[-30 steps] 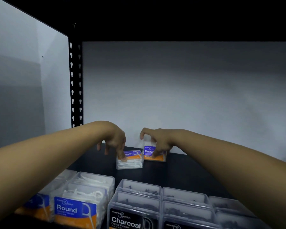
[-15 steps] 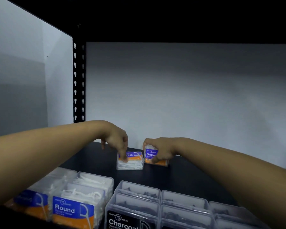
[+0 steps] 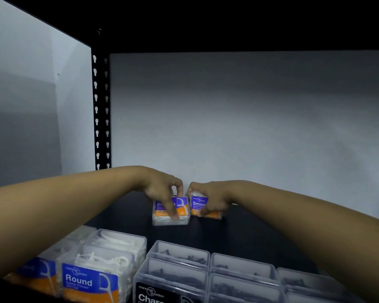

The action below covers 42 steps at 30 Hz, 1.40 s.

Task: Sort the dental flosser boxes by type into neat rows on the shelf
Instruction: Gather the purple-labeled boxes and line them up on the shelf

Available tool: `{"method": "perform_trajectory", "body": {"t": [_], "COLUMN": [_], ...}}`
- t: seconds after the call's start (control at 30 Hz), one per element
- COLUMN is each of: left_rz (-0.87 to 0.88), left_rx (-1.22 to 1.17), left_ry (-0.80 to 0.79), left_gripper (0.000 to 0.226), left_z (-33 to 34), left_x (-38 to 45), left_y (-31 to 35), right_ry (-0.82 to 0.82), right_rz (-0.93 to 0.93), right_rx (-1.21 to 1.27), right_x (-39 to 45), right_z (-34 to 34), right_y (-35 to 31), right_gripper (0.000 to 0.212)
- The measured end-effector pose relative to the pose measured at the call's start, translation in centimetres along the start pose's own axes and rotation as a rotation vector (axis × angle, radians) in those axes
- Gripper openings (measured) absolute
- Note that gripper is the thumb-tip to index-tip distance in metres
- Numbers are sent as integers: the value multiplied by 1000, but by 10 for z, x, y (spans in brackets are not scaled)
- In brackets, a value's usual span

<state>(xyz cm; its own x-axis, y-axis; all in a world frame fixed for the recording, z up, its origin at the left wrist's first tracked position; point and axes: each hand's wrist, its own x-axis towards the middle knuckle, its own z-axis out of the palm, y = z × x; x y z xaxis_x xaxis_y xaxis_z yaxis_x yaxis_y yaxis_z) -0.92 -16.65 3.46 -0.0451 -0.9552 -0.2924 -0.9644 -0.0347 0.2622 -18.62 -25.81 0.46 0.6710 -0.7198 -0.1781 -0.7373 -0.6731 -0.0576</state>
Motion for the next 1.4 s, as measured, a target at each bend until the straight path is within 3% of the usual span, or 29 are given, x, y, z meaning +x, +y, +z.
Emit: {"method": "perform_trajectory", "body": {"t": [0.23,0.4,0.63,1.0,1.4], "left_rz": [-7,0,138,324,539], "left_rx": [52,70,30,-2,-25], "left_ry": [43,11,173,300,296], "left_gripper": [70,56,53,45,44], "left_z": [6,13,-14,-26,8], "left_x": [-6,-9,-28,-57,-55], "left_y": [6,16,47,129,262], "right_ry": [-13,37,147,251,255], "right_rz": [-5,-13,-22,93,339], "right_rx": [8,-7,46,40,-12], "right_x": [-14,-43,-103,-214,-324], "right_z": [-16,-29,-68,-110,-97], "right_y": [-2,-3,0,45,114], "right_gripper": [63,56,51,45,36]}}
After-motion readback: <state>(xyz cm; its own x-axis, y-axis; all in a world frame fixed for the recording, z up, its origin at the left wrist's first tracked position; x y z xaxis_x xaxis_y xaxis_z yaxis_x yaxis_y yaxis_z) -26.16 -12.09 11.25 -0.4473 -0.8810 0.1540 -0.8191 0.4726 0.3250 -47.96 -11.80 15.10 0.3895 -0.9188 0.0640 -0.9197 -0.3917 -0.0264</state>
